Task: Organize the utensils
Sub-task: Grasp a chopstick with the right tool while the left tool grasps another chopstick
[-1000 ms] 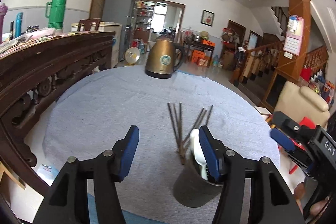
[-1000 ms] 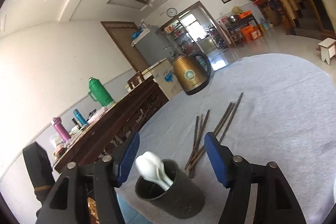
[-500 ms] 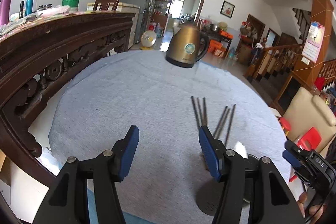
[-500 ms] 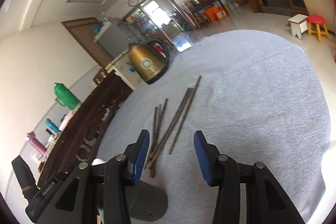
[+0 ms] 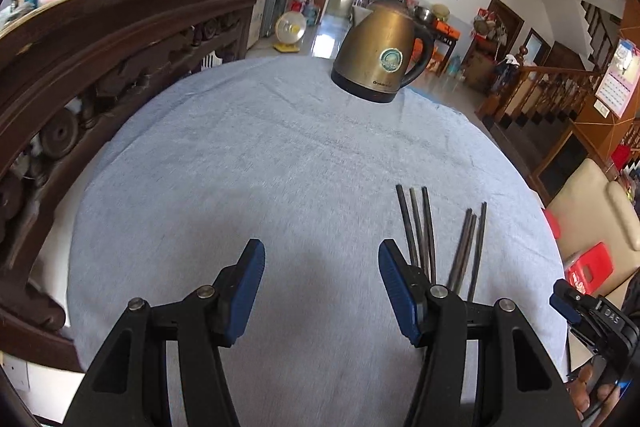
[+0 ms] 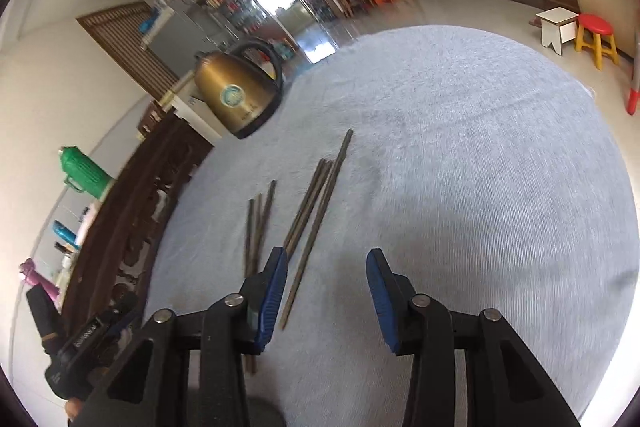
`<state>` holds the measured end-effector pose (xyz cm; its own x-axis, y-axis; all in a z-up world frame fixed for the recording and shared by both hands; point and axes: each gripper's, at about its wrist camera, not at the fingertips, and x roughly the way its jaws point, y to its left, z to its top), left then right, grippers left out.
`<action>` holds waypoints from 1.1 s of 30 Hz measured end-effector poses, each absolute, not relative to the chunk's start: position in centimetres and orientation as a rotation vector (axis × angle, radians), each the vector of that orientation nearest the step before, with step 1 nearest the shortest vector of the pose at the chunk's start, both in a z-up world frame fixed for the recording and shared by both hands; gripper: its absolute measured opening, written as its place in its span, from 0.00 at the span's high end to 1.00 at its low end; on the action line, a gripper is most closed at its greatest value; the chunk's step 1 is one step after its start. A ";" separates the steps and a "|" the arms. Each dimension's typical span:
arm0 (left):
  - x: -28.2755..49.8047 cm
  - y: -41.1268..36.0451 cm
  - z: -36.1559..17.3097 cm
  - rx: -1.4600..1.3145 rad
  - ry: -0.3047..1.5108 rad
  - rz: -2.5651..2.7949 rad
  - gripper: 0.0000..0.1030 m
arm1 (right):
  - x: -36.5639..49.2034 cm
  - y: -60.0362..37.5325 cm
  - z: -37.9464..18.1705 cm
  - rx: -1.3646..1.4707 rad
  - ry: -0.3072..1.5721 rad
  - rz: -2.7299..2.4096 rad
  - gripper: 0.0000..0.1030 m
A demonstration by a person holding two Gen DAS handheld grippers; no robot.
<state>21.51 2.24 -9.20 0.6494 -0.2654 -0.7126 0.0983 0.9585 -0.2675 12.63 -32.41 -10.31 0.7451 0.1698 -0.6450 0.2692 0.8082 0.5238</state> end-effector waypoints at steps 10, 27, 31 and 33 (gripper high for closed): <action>30.9 -1.8 -9.7 -0.173 1.007 -0.250 0.42 | 26.9 -35.1 -11.1 0.623 0.924 -0.194 0.60; 38.6 -10.4 -16.6 -0.146 1.309 -0.211 0.54 | 35.5 -34.3 -14.6 0.462 1.144 -0.358 0.91; 38.7 -11.1 -16.5 -0.157 1.290 -0.213 0.55 | 34.2 -34.8 -14.6 0.498 1.113 -0.289 0.92; 38.6 -11.7 -16.4 -0.131 1.281 -0.199 0.55 | 32.9 -35.0 -14.5 0.504 1.097 -0.265 0.92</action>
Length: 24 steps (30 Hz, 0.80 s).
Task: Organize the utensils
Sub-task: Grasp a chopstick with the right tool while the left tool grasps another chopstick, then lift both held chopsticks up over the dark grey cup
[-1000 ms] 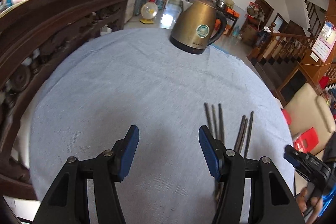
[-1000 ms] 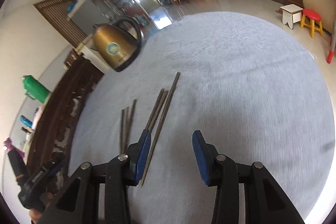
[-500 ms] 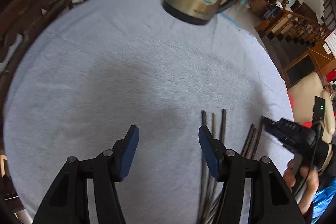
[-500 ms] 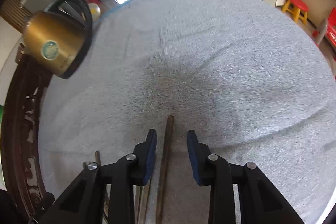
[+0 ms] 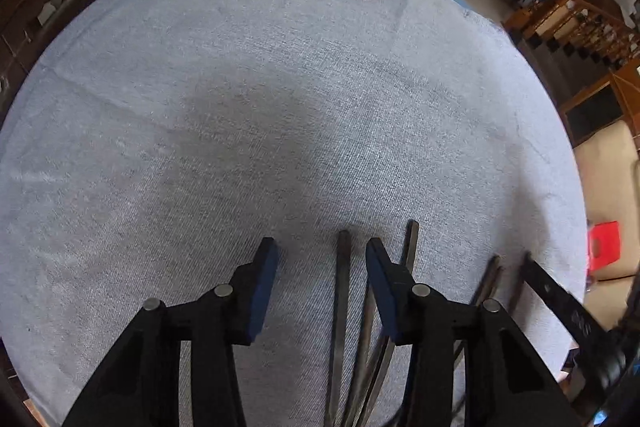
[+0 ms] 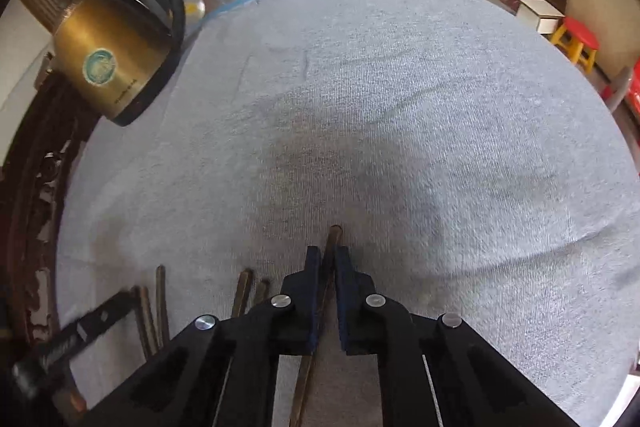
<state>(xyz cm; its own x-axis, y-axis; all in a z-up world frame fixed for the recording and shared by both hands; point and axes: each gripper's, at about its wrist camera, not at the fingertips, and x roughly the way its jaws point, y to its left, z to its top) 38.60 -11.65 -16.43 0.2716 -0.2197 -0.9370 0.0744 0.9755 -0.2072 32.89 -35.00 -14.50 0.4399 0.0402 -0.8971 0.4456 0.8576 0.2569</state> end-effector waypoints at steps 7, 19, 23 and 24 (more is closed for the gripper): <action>37.8 -13.7 -16.5 0.000 1.235 -0.169 0.79 | 28.6 -36.3 -12.9 0.532 1.028 -0.188 0.93; 33.4 -8.0 -12.2 -0.053 1.081 -0.216 0.95 | 20.4 -35.2 -6.6 0.589 0.832 -0.038 0.93; 28.8 -5.7 -6.3 -0.048 0.887 -0.224 0.95 | 18.1 -33.5 -4.0 0.558 0.712 -0.012 0.94; 27.8 -5.1 -5.0 -0.052 0.839 -0.229 0.95 | 17.2 -32.8 -3.2 0.533 0.666 -0.014 0.94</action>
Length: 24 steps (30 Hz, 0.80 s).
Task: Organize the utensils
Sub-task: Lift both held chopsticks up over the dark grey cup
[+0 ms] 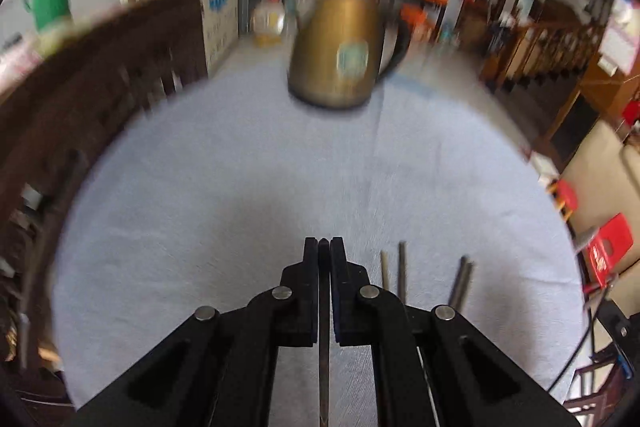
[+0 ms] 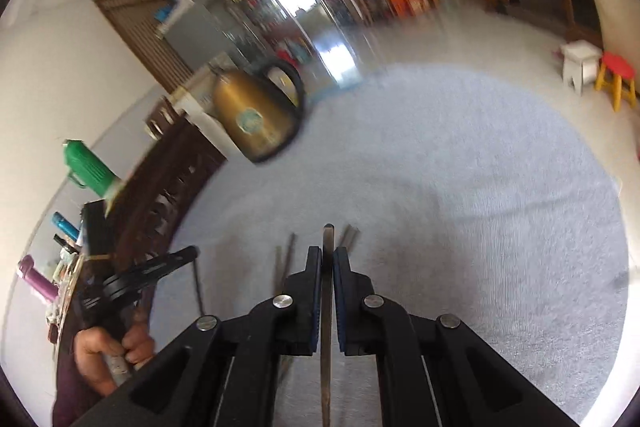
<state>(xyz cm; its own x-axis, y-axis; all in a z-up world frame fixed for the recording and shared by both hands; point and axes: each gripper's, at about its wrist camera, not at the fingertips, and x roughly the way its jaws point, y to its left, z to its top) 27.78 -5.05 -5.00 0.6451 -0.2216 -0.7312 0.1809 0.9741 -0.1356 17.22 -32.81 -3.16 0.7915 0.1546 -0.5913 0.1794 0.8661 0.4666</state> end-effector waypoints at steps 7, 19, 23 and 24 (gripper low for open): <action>18.4 -0.8 1.3 -0.102 0.601 -0.271 0.95 | 11.8 -29.1 1.3 0.425 0.443 -0.073 0.94; 10.4 0.6 9.2 -0.155 0.334 -0.295 0.95 | 5.0 -24.7 8.4 0.328 0.202 -0.098 0.94; 8.7 1.1 11.8 -0.183 0.289 -0.329 0.95 | 3.5 -23.0 10.6 0.302 0.154 -0.055 0.94; 8.3 1.3 12.1 -0.189 0.282 -0.336 0.95 | 3.3 -22.8 10.9 0.301 0.149 -0.046 0.94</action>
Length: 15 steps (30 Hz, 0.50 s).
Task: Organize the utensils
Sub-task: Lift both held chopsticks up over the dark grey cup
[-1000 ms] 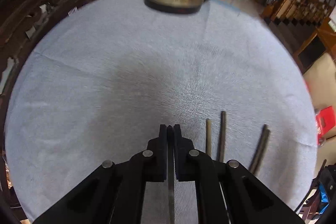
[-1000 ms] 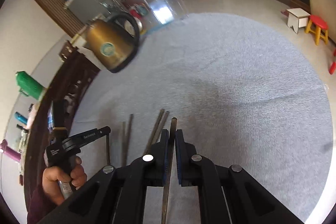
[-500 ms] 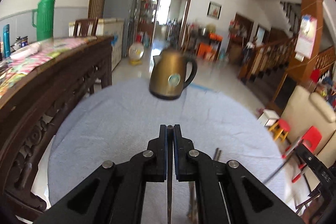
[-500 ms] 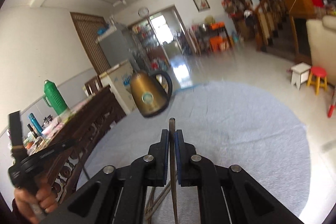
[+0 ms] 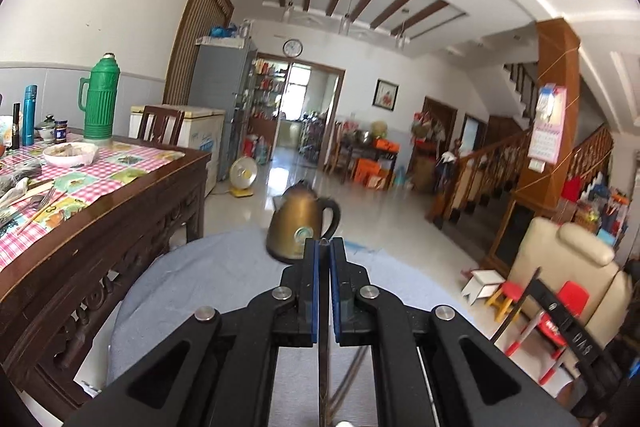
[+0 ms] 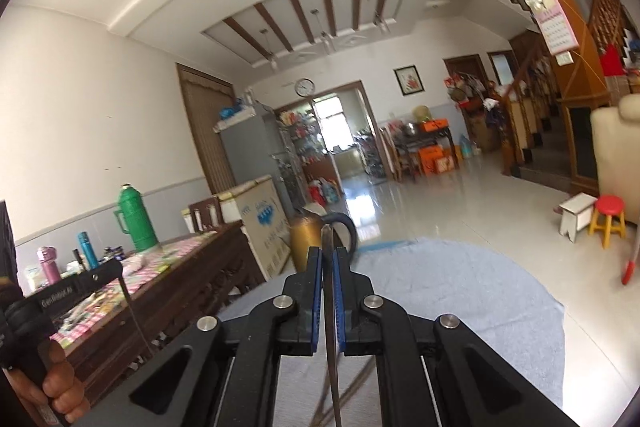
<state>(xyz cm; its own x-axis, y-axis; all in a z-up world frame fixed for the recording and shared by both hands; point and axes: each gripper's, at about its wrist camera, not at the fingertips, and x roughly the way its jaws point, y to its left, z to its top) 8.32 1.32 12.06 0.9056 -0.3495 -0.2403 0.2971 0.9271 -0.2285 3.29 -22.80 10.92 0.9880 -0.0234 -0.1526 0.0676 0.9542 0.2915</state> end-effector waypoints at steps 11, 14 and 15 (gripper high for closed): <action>6.5 -0.3 10.7 -0.227 0.288 -0.371 0.95 | 1.7 -18.9 12.2 0.290 0.133 0.068 0.94; 6.9 -1.1 8.5 -0.211 0.304 -0.345 0.95 | 2.0 -17.3 11.3 0.244 0.160 0.069 0.94; 7.2 -1.3 7.4 -0.214 0.312 -0.335 0.95 | 2.3 -17.0 10.9 0.242 0.175 0.071 0.94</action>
<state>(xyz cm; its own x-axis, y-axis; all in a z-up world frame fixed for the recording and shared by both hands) 7.24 -1.28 7.44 0.8973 -0.3538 -0.2638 0.2885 0.9226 -0.2560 2.29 -16.98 10.85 0.9822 0.0913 -0.1639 -0.0492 0.9684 0.2447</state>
